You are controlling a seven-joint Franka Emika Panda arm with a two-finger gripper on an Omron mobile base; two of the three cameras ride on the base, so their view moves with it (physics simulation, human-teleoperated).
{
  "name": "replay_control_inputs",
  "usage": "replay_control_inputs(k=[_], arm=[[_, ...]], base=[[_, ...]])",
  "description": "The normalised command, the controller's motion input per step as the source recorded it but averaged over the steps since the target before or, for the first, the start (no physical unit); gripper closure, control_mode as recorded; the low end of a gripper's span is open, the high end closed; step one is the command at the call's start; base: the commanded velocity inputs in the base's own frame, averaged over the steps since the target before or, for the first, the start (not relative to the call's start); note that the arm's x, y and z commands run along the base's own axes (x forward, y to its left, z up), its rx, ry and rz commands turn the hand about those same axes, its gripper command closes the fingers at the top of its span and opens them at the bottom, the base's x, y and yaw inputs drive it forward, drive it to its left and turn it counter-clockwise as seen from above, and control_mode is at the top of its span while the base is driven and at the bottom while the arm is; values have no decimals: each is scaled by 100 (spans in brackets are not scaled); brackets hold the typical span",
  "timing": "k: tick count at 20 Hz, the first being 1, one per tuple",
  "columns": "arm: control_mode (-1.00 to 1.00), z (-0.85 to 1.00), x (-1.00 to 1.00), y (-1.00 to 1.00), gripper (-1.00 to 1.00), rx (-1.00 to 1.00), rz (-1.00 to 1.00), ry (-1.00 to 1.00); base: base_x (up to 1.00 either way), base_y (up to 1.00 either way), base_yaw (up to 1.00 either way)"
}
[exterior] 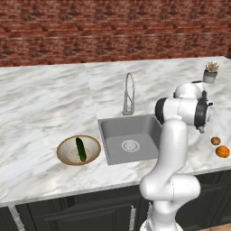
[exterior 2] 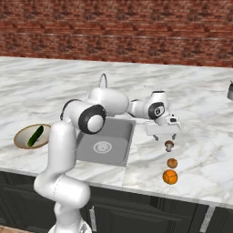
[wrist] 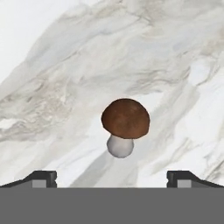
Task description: There is a mixed pile of frozen fruits and vegetables on the counter. Locate all the frozen vegetables and place the items in a bowl on the counter. Take all the frozen fruits and defrost them in a running sink.
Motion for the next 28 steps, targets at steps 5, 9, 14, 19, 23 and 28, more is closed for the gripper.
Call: replay_control_inputs(k=[5,9,14,19,23,28], arm=[[-100,-37,9,-16,-100,0,0,-2],[-100,-32,3,0,-100,0,1,0],[-100,-36,1,-7,-100,0,1,0],[-100,-28,12,-30,-100,0,1,0],[-100,-9,1,-5,100,0,0,0],[-100,-2,-2,0,100,0,0,0]], base=[[0,0,0],[0,0,0],[0,0,0],[0,0,0],[0,0,0],[0,0,0]])
